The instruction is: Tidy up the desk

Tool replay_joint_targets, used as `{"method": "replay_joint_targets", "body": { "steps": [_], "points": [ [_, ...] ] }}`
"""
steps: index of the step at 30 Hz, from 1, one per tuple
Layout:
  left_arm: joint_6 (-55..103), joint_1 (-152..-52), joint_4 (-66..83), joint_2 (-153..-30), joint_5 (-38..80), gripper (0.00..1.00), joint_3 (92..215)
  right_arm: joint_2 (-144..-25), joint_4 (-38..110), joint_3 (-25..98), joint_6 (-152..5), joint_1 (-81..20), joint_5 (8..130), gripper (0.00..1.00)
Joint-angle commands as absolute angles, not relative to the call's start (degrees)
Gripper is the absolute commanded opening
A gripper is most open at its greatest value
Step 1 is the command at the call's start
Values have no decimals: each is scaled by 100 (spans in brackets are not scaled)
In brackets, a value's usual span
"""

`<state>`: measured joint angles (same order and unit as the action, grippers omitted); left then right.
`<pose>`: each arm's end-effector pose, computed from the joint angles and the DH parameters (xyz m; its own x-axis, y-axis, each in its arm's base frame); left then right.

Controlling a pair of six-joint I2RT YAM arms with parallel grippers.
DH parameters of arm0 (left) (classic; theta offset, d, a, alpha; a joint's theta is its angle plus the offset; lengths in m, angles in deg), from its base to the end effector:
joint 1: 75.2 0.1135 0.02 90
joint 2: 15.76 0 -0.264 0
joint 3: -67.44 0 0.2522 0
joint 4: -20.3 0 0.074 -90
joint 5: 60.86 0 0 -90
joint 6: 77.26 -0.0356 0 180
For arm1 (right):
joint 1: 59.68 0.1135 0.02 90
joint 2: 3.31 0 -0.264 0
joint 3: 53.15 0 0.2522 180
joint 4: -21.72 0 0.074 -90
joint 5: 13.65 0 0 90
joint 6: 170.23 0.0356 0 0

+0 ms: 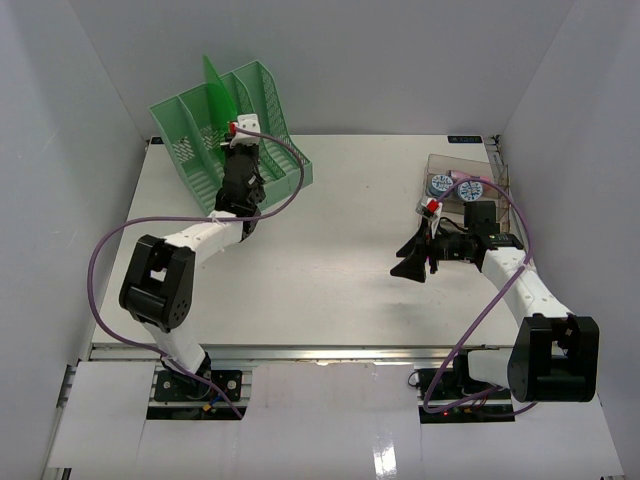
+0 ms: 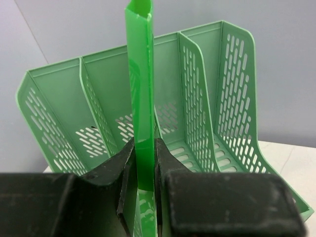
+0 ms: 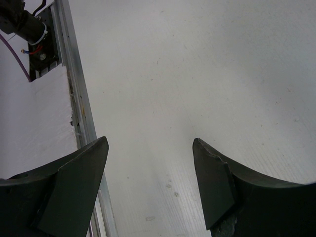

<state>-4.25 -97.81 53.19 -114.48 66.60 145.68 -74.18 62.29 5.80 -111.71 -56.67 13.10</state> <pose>0.3740 -0.1323 0.3082 0.1187 0.2018 -0.9722 -0.2905 0.9433 0.1604 0.2331 0.0441 0.2394 -0.3797 -0.2553 -0.8892 -0.8969 0.3372 0.2861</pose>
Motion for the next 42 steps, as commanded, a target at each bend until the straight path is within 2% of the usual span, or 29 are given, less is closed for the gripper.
{"method": "replay_joint_targets", "body": {
  "steps": [1,6,7,9,11,12,14,17,23,26,27,29,31,38,42],
  "points": [
    [92,-9811,5391,-11209,6509,0,14351,-7421,6185,570,-11187,-5704,1136,75],
    [720,-9806,4826,-10852,6283,1,14217,-7415,6185,561,-11187,-5712,1148,75],
    [871,-9806,4712,-10799,6222,13,14202,-7415,6185,561,-11187,-5704,1148,75],
    [1021,-9806,4333,-10664,6076,52,14230,-7406,6196,563,-11207,-5706,1159,75],
    [1267,-9806,3827,-10530,5993,80,14290,-7402,6212,570,-11222,-5713,1175,75],
    [1371,-9806,3610,-10443,5929,89,14309,-7395,6224,568,-11239,-5713,1187,75],
    [1641,-9806,3290,-10258,5751,97,14395,-7383,6248,561,-11287,-5723,1217,75],
    [1938,-9807,2410,-9935,5302,98,14688,-7346,6280,560,-11342,-5754,1310,76],
    [2430,-9808,776,-8632,3389,98,15071,-6991,6252,564,-11573,-5821,1905,80],
    [2985,-9806,-148,-8010,2316,98,14967,-6747,6194,605,-11564,-5836,2324,91],
    [2993,-9806,-159,-7804,2301,98,14960,-6667,6194,632,-11537,-5836,2331,96],
    [3479,-9806,-697,-7175,1590,98,14357,-6447,6185,782,-11405,-5844,2898,90],
    [3698,-9812,-867,-6495,994,98,13874,-6290,6202,914,-11277,-5838,3241,90],
    [4241,-9814,-1436,-4450,645,98,12258,-5558,6259,1184,-10144,-5836,4646,90],
    [4223,-9806,-1892,-3697,682,98,12110,-5207,6484,1158,-9899,-5836,4652,90]
  ]
}}
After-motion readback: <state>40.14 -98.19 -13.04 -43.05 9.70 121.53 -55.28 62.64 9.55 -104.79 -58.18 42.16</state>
